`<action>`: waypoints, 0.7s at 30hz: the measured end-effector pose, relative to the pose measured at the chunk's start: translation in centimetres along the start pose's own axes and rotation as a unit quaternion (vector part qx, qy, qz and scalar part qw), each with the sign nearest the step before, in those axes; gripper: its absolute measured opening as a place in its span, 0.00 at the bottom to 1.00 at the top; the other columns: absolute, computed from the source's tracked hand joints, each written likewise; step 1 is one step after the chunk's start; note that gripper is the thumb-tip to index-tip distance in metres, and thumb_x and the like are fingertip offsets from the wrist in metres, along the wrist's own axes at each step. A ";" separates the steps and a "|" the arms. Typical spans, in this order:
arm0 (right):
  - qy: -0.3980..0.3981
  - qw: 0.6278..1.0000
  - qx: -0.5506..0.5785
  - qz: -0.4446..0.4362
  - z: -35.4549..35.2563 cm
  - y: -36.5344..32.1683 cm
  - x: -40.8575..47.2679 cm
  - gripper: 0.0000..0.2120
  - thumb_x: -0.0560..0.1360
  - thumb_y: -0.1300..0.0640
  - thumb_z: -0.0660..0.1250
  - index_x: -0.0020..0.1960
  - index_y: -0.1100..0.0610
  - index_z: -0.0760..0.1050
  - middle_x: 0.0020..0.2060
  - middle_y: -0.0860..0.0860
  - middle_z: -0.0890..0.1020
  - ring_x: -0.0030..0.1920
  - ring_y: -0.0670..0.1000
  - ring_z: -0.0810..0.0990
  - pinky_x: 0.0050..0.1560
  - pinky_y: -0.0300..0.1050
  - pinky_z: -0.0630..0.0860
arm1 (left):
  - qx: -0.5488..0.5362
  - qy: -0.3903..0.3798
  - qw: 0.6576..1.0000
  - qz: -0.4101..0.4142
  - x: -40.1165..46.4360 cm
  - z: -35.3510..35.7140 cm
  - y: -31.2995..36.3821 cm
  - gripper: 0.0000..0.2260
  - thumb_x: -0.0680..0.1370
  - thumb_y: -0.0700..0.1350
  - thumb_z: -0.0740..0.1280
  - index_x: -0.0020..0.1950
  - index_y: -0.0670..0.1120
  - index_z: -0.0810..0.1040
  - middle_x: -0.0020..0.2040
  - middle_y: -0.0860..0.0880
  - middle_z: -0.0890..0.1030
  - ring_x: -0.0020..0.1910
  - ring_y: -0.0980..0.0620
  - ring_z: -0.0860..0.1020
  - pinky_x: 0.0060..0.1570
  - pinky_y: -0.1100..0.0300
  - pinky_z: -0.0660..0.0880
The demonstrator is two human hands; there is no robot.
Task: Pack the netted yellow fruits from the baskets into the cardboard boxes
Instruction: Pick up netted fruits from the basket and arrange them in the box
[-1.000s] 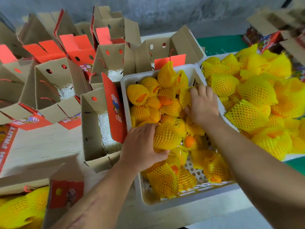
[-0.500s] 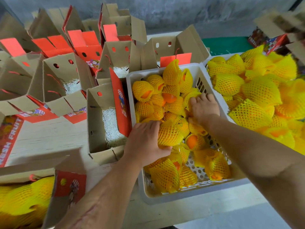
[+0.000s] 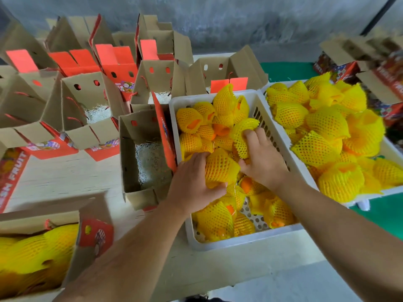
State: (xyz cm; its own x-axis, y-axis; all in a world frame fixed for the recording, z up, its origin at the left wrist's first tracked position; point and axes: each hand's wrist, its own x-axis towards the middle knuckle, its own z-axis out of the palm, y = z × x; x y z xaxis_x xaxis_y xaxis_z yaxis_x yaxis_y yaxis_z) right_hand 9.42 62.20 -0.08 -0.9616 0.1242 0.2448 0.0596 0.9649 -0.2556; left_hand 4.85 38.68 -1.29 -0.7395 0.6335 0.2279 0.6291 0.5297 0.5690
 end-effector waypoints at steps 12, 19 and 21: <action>0.138 0.973 0.165 -0.083 -1.5 -21.0 -6.2 0.33 0.64 0.58 0.79 0.63 0.55 0.65 0.57 0.51 0.65 0.60 0.57 0.69 0.56 0.51 0.71 | -0.411 -0.024 0.904 -0.114 -13.9 -12.0 -4.2 0.26 0.71 0.65 0.74 0.66 0.70 0.69 0.55 0.59 0.80 0.48 0.60 0.81 0.39 0.63 0.78; 0.080 0.972 0.198 -0.097 5.2 -37.6 -3.3 0.35 0.64 0.60 0.82 0.64 0.56 0.68 0.59 0.53 0.68 0.59 0.57 0.72 0.51 0.53 0.76 | -0.275 -0.057 0.949 -0.146 -22.3 -25.5 -18.3 0.31 0.68 0.66 0.75 0.69 0.63 0.70 0.54 0.61 0.82 0.52 0.61 0.81 0.46 0.68 0.76; 0.084 0.962 0.251 -0.073 8.2 -41.4 -2.9 0.33 0.66 0.57 0.79 0.65 0.55 0.66 0.59 0.50 0.67 0.59 0.51 0.71 0.56 0.46 0.74 | -0.199 -0.055 0.965 -0.162 -24.4 -29.1 -22.9 0.33 0.67 0.68 0.74 0.69 0.64 0.69 0.55 0.62 0.82 0.53 0.61 0.81 0.49 0.66 0.78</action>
State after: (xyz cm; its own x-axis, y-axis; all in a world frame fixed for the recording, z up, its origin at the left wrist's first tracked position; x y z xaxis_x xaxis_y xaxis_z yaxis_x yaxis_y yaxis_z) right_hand 7.50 20.03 2.09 -0.8906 0.0729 0.4489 -0.2497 0.7466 -0.6167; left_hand 1.53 -5.26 3.12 -0.8379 0.5391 -0.0850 0.2118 0.4648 0.8597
